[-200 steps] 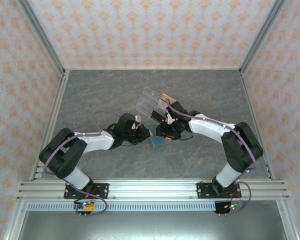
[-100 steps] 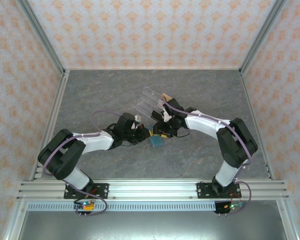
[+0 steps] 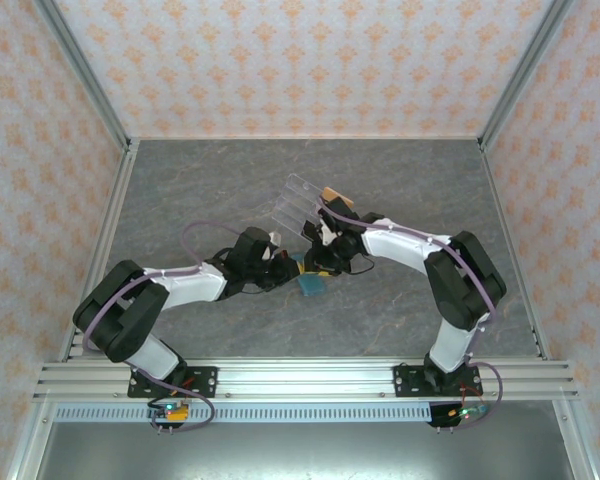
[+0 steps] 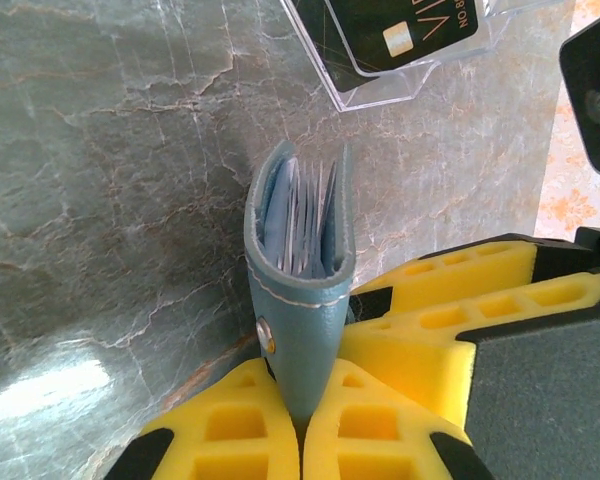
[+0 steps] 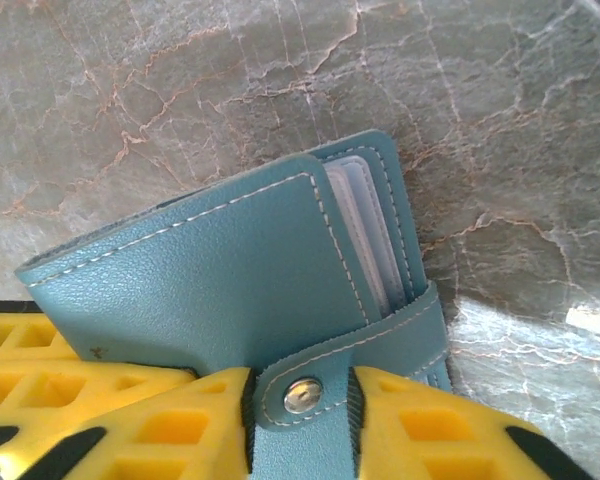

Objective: Take the credit cards out of the card holder

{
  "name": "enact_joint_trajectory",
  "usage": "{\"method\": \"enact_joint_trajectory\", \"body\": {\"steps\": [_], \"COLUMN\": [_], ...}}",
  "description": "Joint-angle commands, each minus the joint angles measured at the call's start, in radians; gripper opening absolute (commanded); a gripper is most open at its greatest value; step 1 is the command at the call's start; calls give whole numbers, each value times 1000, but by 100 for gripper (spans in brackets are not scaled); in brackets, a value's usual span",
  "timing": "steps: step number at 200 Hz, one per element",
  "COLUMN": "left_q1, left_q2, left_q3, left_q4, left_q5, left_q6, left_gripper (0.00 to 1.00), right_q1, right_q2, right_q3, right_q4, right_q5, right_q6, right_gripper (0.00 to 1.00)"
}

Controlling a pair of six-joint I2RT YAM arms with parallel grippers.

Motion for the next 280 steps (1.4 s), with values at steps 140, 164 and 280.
{"method": "enact_joint_trajectory", "body": {"steps": [140, 164, 280], "left_q1": [-2, -2, 234], "left_q2": [-33, -34, -212], "left_q3": [58, 77, 128], "left_q4": [-176, -215, -519], "left_q5": [-70, -77, -257], "left_q6": [72, 85, 157], "left_gripper": [0, 11, 97], "right_q1": [-4, -4, 64], "right_q2": [-10, 16, -56], "right_q3": [11, 28, 124], "right_q4": [-72, -65, -26], "right_q5": [163, 154, 128], "right_q6": [-7, -18, -12], "right_gripper": [31, 30, 7]}}
